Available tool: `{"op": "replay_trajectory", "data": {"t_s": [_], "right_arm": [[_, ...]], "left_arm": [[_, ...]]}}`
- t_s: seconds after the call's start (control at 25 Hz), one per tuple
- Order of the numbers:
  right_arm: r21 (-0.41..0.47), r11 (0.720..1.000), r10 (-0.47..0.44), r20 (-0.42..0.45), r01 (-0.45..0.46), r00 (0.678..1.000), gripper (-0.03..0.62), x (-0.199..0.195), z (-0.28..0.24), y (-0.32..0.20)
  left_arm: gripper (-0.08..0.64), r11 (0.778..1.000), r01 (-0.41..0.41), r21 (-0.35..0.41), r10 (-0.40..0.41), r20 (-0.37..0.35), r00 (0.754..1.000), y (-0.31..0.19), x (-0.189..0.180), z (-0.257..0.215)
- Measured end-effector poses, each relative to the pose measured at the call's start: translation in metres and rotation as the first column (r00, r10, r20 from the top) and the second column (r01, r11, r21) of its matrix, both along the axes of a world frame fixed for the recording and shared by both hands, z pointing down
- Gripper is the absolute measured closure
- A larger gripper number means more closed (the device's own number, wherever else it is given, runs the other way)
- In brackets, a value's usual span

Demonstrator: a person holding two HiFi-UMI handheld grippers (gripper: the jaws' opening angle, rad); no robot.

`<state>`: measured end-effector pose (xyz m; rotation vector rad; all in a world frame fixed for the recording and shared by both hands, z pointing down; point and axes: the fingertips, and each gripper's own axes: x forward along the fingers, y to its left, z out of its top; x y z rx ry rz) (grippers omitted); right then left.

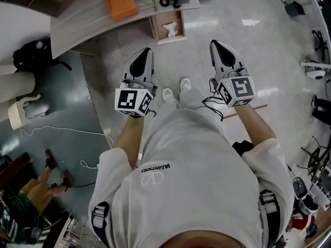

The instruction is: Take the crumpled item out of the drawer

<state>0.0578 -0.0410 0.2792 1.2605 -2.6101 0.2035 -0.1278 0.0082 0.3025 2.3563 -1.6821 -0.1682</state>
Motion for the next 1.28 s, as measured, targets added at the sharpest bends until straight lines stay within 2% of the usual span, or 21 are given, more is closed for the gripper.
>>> {"op": "replay_trajectory", "data": {"t_s": [0.12,0.36,0.64,0.8,1.28], "right_arm": [[-0.039,0.999,-0.028,0.004,0.028,1.000,0.591,-0.009,0.015,-0.014],[-0.059,0.996,-0.066,-0.001,0.066,0.998,0.591,-0.023,0.047,-0.053],[-0.123,0.987,-0.104,0.010,0.104,0.995,0.591,-0.021,0.110,-0.086],[-0.179,0.978,-0.104,0.014,0.105,0.994,0.591,-0.025,0.153,-0.103],[-0.239,0.964,-0.117,0.023,0.119,0.993,0.591,-0.028,0.233,-0.134]], "left_arm": [[0.558,0.999,-0.011,-0.035,0.010,-0.017,1.000,-0.018,0.012,0.011],[0.558,0.995,-0.007,-0.096,0.006,-0.013,1.000,-0.066,0.028,0.046],[0.558,0.981,0.009,-0.196,-0.008,0.009,1.000,-0.103,0.060,0.112],[0.558,0.969,0.023,-0.245,-0.023,0.006,1.000,-0.119,0.061,0.152],[0.558,0.949,0.077,-0.305,-0.064,0.052,0.997,-0.164,0.065,0.230]]}}
